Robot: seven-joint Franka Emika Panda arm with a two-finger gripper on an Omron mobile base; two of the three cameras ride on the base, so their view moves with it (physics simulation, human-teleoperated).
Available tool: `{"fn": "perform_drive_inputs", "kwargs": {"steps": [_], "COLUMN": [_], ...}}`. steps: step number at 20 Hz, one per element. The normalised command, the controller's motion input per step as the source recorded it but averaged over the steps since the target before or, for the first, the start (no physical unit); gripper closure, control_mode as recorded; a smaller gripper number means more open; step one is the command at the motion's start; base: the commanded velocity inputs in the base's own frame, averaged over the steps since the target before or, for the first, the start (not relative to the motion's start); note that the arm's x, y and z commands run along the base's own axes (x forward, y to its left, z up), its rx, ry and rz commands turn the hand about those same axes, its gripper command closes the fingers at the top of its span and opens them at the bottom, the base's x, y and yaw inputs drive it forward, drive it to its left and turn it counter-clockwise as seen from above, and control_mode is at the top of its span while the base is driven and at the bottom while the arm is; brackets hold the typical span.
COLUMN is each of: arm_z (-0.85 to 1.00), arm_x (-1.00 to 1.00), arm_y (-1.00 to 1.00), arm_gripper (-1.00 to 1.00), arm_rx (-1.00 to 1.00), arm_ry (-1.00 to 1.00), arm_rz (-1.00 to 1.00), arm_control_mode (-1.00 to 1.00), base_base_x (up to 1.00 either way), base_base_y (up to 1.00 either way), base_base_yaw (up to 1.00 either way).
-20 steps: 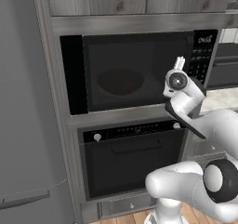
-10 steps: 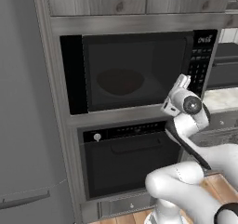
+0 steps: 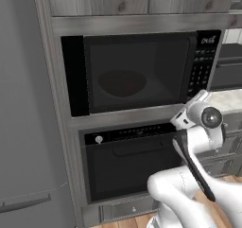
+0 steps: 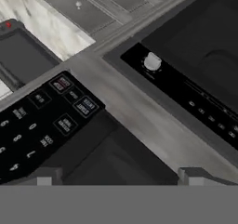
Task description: Pick the bell pepper from the sink and place it in the bowl. Then pick the bowl and place it in the microwave. Then close the microwave door and press the start button.
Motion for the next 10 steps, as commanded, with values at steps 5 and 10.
{"fn": "perform_drive_inputs", "kwargs": {"steps": [5,10], "arm_z": [-0.39,-0.20], "arm_x": [0.00,-0.16], "arm_y": [-0.78,-0.56], "arm_gripper": [-1.00,-1.00], "arm_rx": [0.01,-0.07], "arm_ry": [0.04,-0.15], "arm_rz": [0.37,0.53], "arm_control_mode": [-1.00,-1.00], "base_base_x": [0.00,0.00], "base_base_y": [0.00,0.00], "base_base_yaw": [0.00,0.00]}}
